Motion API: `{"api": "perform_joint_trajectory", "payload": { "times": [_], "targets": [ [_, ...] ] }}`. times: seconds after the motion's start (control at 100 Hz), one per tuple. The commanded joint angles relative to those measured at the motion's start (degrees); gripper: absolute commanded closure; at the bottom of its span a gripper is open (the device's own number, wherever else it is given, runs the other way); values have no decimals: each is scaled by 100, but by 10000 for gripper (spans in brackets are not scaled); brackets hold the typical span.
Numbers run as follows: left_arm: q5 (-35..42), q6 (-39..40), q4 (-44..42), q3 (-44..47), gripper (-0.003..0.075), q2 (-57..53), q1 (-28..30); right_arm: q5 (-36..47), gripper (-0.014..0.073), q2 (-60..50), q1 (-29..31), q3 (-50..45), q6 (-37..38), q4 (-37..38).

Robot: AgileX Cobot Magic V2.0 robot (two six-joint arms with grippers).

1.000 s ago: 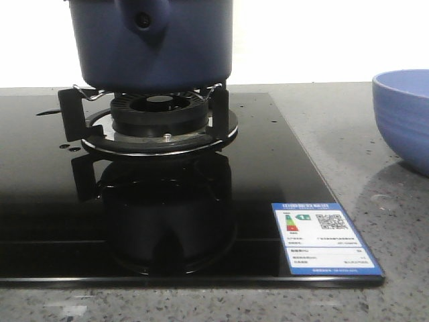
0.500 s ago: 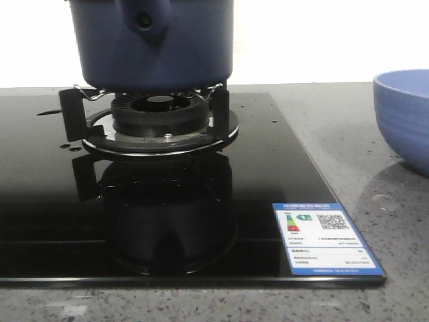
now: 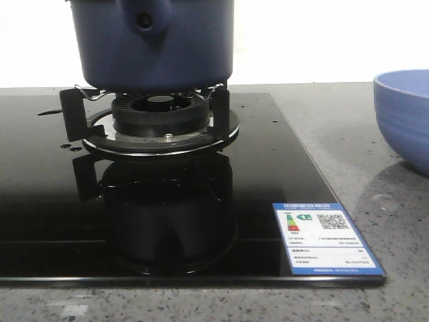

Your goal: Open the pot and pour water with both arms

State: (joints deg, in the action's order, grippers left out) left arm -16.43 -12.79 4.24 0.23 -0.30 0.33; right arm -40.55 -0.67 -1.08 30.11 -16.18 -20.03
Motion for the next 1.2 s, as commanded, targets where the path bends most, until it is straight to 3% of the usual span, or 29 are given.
{"api": "perform_joint_trajectory", "payload": {
  "times": [0.0,0.08,1.05,1.19],
  "targets": [
    [234,101,60,75,741,-150,97,464,658,84,-6,124,-54,-78],
    [-114,113,76,162,741,-150,95,464,658,84,-6,124,-54,-78],
    [-114,97,46,162,741,-150,95,464,658,84,4,124,-54,-78],
    [-114,97,46,162,741,-150,95,909,658,64,38,-70,487,1043]
  ]
}}
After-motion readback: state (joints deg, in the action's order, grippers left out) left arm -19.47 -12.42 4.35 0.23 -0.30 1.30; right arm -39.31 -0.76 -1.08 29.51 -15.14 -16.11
